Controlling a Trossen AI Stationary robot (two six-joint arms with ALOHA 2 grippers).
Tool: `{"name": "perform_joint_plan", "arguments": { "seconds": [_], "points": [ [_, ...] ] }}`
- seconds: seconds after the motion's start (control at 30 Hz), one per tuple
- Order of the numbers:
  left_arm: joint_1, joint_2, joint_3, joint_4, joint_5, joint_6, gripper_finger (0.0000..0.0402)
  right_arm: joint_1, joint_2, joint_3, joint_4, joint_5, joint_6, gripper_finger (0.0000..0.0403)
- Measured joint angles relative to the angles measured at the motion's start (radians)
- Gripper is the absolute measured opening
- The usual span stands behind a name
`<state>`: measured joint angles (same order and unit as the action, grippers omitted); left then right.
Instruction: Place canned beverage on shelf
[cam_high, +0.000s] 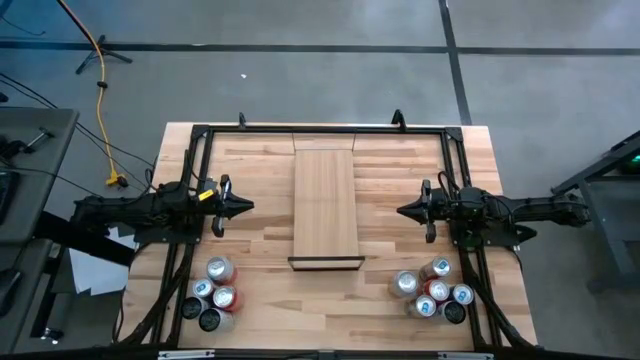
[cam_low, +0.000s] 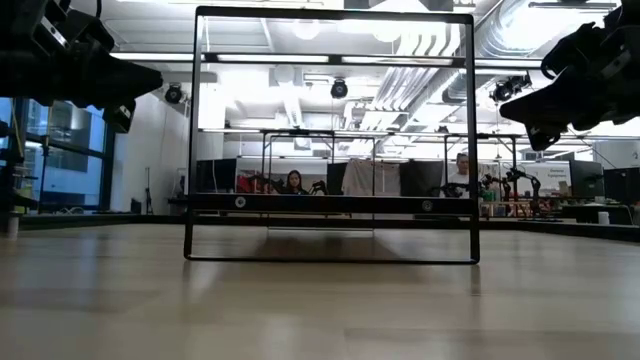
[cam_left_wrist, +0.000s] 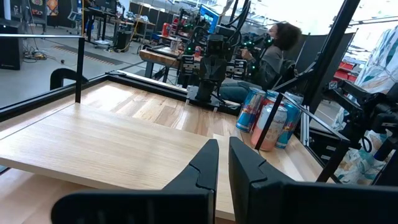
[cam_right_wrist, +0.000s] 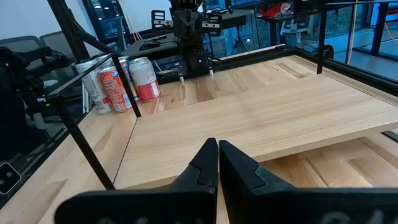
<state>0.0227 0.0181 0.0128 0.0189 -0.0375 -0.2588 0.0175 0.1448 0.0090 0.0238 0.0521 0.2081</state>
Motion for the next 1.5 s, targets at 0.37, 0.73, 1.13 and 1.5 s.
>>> {"name": "perform_joint_plan", "arguments": {
  "seconds": [0.37,0.73,1.13,1.5],
  "points": [
    [0.000,0.000,0.000,0.000,0.000,0.000,0.0003,0.000,0.000,0.000,0.000,0.000,0.000,0.0000],
    [0.000,0.000,0.000,0.000,0.000,0.000,0.0003,0.000,0.000,0.000,0.000,0.000,0.000,0.0000],
    [0.000,0.000,0.000,0.008,0.000,0.000,0.0003,0.000,0.000,0.000,0.000,0.000,0.000,0.0000],
    [0.000,0.000,0.000,0.006,0.000,-0.136,0.0003,0.000,0.000,0.000,0.000,0.000,0.000,0.0000]
  ]
}}
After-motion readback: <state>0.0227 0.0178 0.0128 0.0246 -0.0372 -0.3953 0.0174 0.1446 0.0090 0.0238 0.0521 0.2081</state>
